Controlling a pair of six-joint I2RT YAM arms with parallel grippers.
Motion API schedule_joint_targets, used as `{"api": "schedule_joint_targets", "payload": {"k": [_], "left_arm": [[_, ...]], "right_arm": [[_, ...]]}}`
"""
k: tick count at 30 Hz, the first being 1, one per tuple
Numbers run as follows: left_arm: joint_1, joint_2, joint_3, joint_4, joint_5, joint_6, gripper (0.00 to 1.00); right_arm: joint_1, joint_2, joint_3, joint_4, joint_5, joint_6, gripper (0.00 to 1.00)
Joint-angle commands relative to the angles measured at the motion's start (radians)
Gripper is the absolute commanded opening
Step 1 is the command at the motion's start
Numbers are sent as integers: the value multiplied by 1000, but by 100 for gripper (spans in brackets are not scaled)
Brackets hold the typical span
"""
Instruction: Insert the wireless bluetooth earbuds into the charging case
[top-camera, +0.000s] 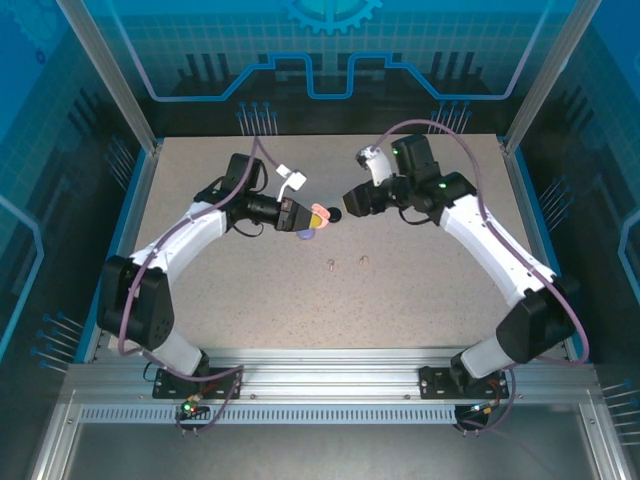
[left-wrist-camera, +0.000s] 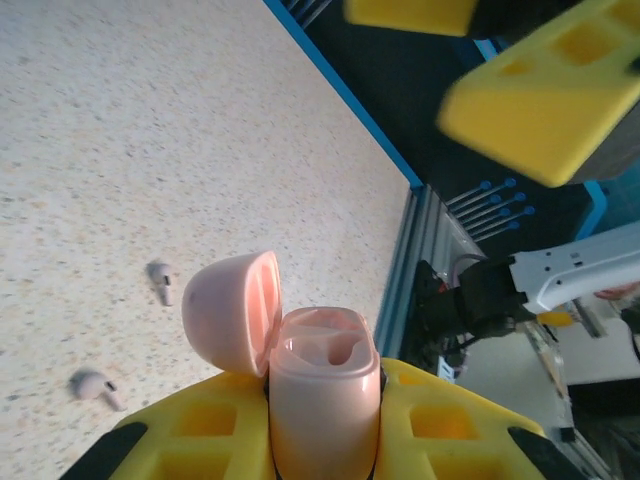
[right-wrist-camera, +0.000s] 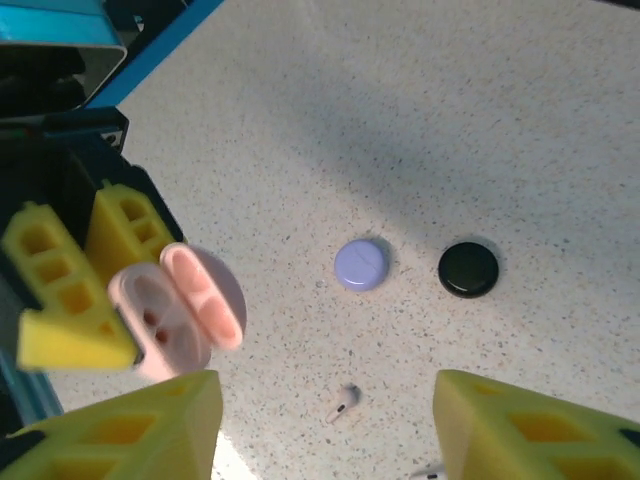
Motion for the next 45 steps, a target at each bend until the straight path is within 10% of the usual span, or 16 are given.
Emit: {"api": "schedule_joint_targets", "payload": {"k": [1,24,45], "left_arm": [[27,-99,-77,190,-49,-88,0],[24,-612,-487,821,-609,-259,0],[12,-644,-509,860,-659,-252,0]], "right_arm": [[-21,-75,-50,23,-54,97,67],[249,435,101,-271,382,613,61],[316,711,313,-385,442,754,46]]}}
